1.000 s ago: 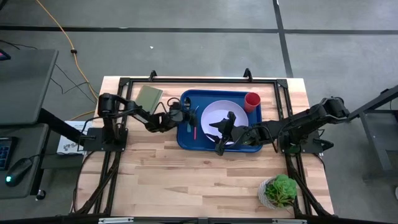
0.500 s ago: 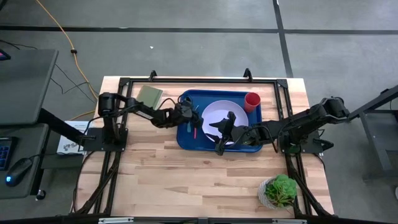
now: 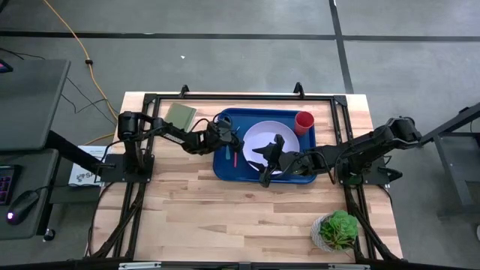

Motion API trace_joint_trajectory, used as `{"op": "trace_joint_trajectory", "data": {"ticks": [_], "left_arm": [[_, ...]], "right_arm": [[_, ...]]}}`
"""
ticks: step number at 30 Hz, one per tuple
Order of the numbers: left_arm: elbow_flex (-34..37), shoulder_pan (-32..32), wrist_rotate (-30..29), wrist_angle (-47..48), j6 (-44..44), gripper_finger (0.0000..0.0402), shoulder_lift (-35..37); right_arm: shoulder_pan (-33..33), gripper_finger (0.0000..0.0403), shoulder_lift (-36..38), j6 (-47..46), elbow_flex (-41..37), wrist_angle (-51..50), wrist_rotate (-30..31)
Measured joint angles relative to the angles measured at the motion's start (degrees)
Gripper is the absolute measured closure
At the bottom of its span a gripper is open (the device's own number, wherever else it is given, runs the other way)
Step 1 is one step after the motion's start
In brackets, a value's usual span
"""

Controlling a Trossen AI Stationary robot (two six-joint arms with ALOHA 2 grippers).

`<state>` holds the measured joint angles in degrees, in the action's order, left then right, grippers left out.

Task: Pick and place plate/cup/fork/spoon on tray
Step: Put the pink fork on the blue serving tray to the left of the white plate

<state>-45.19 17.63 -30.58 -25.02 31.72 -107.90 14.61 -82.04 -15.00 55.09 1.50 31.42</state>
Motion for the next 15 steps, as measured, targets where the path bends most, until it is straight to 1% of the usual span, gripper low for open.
{"op": "trace_joint_trajectory", "data": {"ticks": [7, 11, 15], "left_arm": [[0.0, 0.0, -0.3, 0.3, -1.0, 0.0401, 0.0], [-0.1, 0.1, 3.9, -1.6, -5.6, 0.0401, 0.0], [-1.0, 1.1, 5.3, 2.1, -6.9, 0.0401, 0.0]], "right_arm": [[0.0, 0.0202, 0.0, -0.2, 0.0, 0.0, -0.1], [0.0, 0.0202, 0.0, -0.2, 0.0, 0.0, -0.1], [0.0, 0.0202, 0.0, -0.2, 0.0, 0.0, -0.1]]}}
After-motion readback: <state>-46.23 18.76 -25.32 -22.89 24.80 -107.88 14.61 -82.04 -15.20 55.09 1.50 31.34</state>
